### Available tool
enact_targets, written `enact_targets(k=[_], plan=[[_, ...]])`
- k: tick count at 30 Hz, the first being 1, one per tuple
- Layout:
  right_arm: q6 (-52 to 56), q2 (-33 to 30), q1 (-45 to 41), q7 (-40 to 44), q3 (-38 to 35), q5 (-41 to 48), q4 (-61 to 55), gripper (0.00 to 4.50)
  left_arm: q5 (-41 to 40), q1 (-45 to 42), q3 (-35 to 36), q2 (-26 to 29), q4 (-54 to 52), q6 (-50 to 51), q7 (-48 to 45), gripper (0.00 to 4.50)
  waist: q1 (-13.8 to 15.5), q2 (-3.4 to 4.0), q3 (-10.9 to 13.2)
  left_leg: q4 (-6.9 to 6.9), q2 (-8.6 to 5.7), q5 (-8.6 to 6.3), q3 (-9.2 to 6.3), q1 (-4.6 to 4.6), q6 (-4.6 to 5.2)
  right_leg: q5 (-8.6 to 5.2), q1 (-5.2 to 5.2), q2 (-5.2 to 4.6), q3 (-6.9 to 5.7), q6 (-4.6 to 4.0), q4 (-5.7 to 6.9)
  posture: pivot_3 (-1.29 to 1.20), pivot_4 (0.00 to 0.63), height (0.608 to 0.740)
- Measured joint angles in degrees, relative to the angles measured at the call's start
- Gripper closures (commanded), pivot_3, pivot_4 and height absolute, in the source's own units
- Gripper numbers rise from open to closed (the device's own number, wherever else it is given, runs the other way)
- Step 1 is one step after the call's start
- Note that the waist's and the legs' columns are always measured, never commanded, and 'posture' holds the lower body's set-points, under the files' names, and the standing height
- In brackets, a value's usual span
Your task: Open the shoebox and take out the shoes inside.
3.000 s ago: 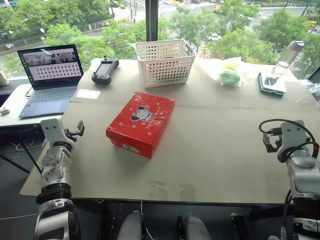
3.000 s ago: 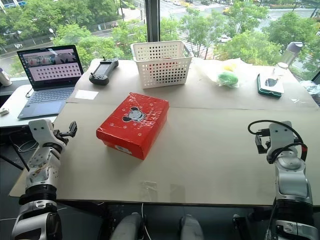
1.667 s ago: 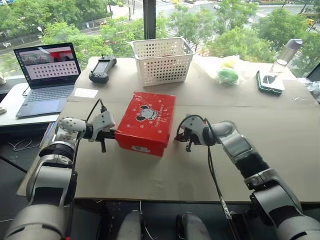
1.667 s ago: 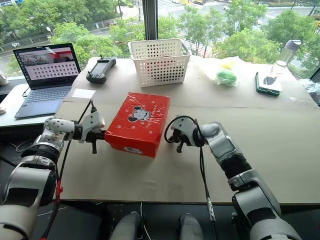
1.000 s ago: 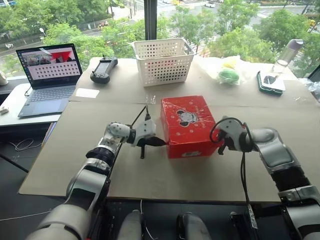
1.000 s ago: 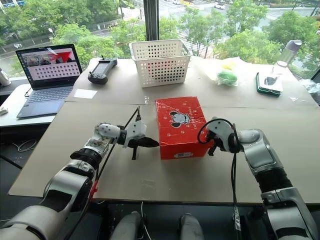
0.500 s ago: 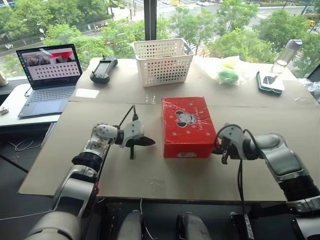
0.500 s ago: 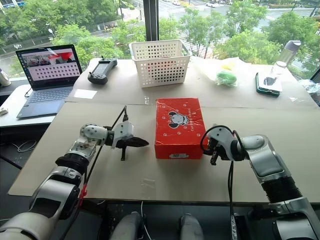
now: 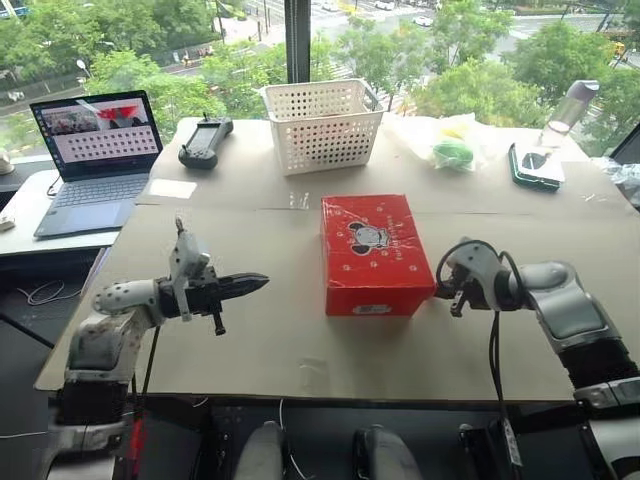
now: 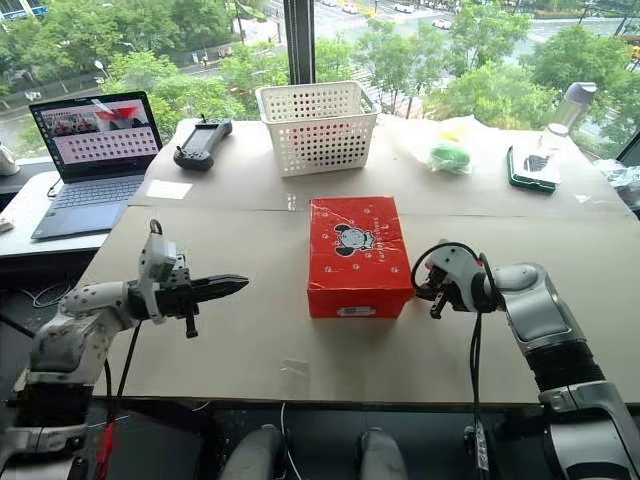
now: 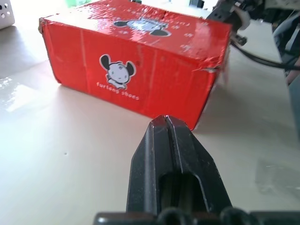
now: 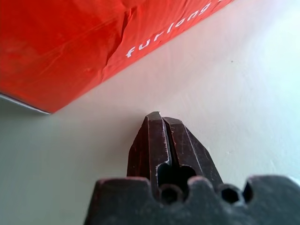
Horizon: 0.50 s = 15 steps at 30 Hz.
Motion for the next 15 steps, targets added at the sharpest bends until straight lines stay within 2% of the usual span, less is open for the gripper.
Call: enact_targets(k=[5,11,15], plan=[[0.92,2.83,-4.09,4.03,-0.23,3.36,4.83,4.47,-4.76,5.56,0.8,-1.29,-10.09,6.26,7.13,4.5,-0.02,0.0,0.0,-0.04,0.04,-0.01,0.06,0.02,-0.01,0.03,-0.07,0.08,0.11,0.0,0.03,0.0,0.15,0.733],[0.77,4.35,-10.0,9.26,-0.22,4.81,10.83,4.47,-5.32,11.12,0.75,-0.83,-13.89,5.17,9.54,4.5,0.14,0.01,0.0,-0.19,0.06,-0.01,0.16,0.01,-0.02,0.08,-0.21,0.26,0.12,0.0,0.06,0.0,0.15,0.733],[0.76,5.19,-11.91,11.01,-0.23,5.59,12.81,4.47,-5.25,11.74,0.72,-0.06,-15.31,2.67,9.51,4.5,0.15,0.02,0.01,-0.2,0.09,-0.01,0.18,0.02,-0.02,0.09,-0.25,0.28,0.13,-0.08,0.1,0.0,0.15,0.733]])
